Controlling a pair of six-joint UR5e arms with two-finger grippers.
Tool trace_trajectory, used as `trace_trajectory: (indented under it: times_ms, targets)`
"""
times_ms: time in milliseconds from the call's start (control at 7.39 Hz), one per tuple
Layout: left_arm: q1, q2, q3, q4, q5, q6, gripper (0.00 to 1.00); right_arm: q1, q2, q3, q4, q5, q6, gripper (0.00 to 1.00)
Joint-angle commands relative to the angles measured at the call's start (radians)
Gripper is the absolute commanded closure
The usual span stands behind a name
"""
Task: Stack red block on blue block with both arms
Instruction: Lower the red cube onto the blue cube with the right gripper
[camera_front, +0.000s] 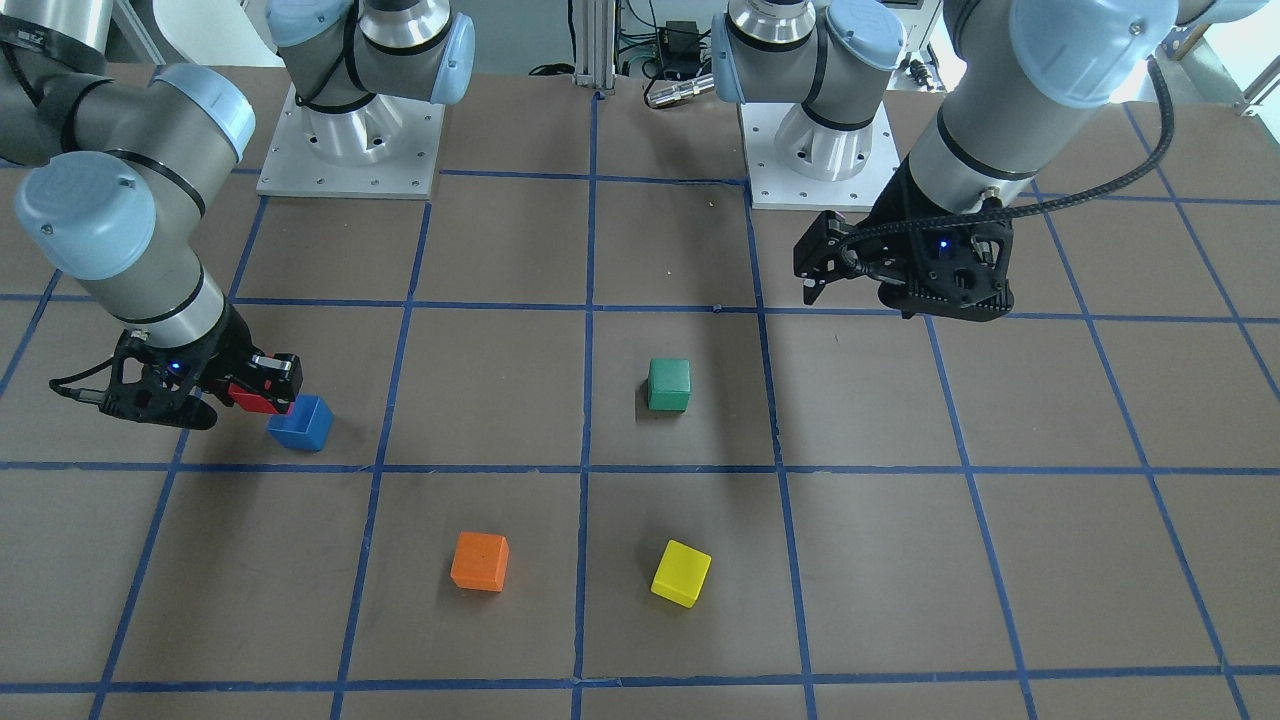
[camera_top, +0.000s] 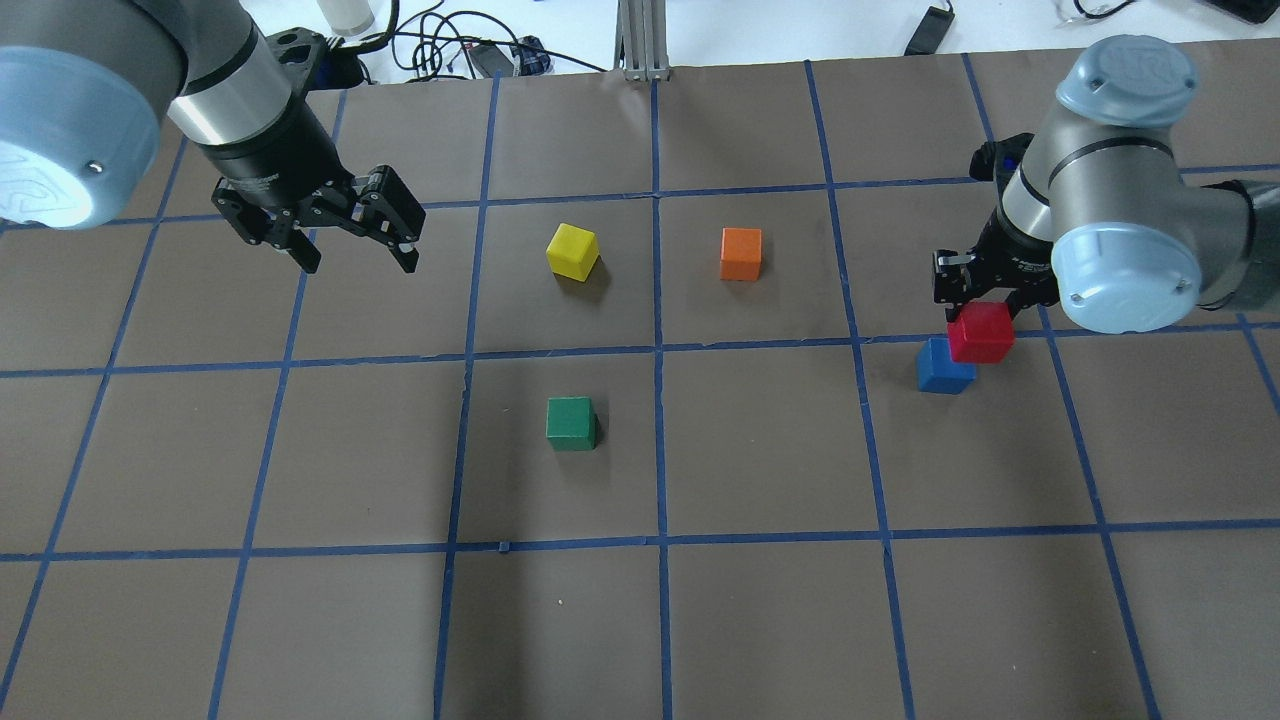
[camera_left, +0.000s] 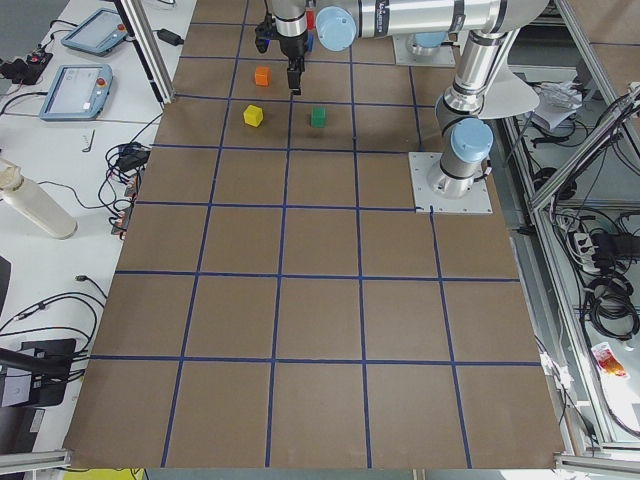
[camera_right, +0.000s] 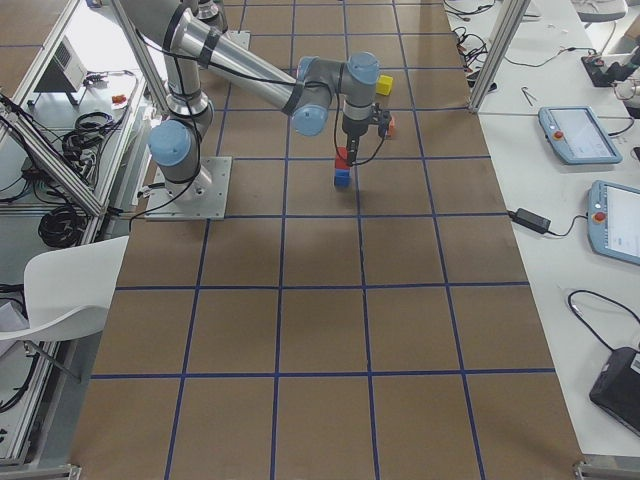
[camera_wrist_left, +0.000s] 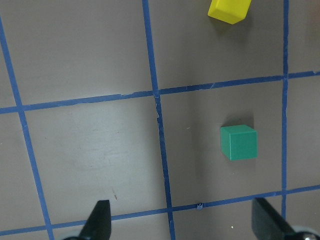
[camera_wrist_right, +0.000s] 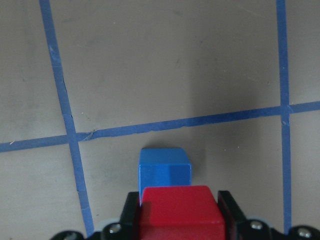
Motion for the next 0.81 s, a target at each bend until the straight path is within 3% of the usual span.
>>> trace_trajectory:
  times_ms: [0, 677]
  targets:
    - [-0.001, -0.002, 0.000, 0.001, 0.000, 0.000, 0.00, 0.001, 0.002, 0.036, -0.053, 0.000, 0.003, 0.83]
    - [-0.001, -0.007, -0.001, -0.001, 0.000, 0.000, 0.00, 0.001, 0.013, 0.044, -0.057, 0.049, 0.011, 0.83]
